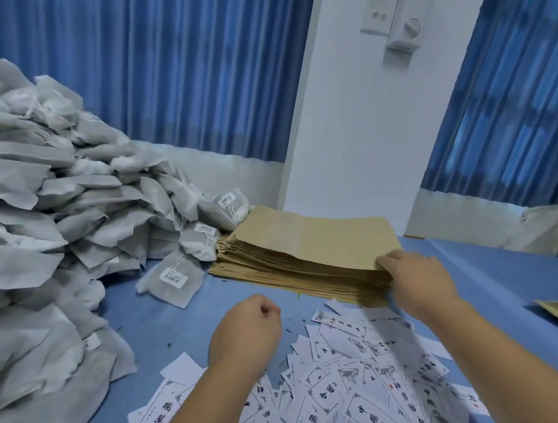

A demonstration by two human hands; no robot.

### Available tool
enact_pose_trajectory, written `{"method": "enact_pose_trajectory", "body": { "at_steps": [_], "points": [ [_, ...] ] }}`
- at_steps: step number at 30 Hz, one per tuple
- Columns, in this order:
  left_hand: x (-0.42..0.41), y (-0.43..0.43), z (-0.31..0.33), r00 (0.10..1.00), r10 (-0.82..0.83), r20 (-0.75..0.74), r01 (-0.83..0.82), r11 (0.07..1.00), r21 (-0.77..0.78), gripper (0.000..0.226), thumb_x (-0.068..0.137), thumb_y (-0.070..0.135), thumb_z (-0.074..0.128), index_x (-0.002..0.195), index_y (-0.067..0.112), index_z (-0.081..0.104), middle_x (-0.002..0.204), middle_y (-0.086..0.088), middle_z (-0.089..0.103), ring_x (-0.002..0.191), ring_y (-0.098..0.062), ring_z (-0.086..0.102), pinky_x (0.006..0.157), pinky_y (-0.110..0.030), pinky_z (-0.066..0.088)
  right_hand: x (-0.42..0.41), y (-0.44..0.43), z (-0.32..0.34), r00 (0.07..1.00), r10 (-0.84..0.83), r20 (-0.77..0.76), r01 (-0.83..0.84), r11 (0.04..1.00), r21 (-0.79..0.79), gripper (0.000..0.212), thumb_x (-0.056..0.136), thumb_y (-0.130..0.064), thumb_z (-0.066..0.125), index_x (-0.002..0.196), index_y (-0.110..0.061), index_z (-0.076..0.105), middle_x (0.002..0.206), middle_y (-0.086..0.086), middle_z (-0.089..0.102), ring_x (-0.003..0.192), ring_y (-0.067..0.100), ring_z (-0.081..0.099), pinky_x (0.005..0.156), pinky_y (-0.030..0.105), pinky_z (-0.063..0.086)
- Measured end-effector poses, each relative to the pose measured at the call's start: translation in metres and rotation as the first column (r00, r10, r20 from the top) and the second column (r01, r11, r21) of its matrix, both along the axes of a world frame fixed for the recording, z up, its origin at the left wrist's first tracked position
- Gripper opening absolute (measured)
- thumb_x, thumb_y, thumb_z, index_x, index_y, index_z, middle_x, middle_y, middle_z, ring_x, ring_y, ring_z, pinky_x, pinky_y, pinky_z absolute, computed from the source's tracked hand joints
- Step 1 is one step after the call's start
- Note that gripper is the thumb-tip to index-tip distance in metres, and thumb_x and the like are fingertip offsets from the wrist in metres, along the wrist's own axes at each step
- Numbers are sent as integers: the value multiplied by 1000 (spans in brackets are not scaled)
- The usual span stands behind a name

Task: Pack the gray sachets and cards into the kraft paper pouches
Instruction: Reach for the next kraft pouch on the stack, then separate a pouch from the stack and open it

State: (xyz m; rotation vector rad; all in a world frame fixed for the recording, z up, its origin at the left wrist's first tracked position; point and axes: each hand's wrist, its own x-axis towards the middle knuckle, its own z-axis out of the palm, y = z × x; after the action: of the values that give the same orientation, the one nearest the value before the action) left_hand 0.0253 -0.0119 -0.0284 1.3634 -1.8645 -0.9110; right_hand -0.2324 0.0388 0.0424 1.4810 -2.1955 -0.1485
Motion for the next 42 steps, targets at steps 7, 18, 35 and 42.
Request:
{"method": "enact_pose_trajectory", "body": {
  "at_steps": [7,18,35,42],
  "points": [
    [-6,8,8,994,-59,-91,48,992,-120,23,96,23,45,84,37,59,92,12,62,67,-4,57,54,-23,41,29,21,9,967,121,-223,-168,964,-204,26,85,-6,54,104,-20,64,87,-3,61,89,25,54,65,31,28],
    [-15,37,30,539,-100,-837,569,775,274,36,91,-5,44,120,12,55,86,-13,67,60,-21,64,49,-33,53,133,65,-9,637,704,-314,-766,533,-358,17,77,-20,67,61,-14,64,56,2,48,49,23,47,45,27,34],
    [10,6,32,180,1,-984,691,712,127,66,88,61,43,129,11,57,119,-13,68,104,-28,68,86,-41,57,106,82,-4,907,422,5,-418,899,-129,53,75,4,51,124,-17,49,92,2,36,62,22,32,44,29,11],
    [-14,31,25,588,-180,-789,521,830,199,34,86,32,67,103,3,60,100,-17,73,90,-34,72,67,-34,60,114,51,-2,932,349,102,-334,932,-141,19,86,-14,49,102,-20,57,82,-2,30,67,23,35,46,30,12]
  ]
}}
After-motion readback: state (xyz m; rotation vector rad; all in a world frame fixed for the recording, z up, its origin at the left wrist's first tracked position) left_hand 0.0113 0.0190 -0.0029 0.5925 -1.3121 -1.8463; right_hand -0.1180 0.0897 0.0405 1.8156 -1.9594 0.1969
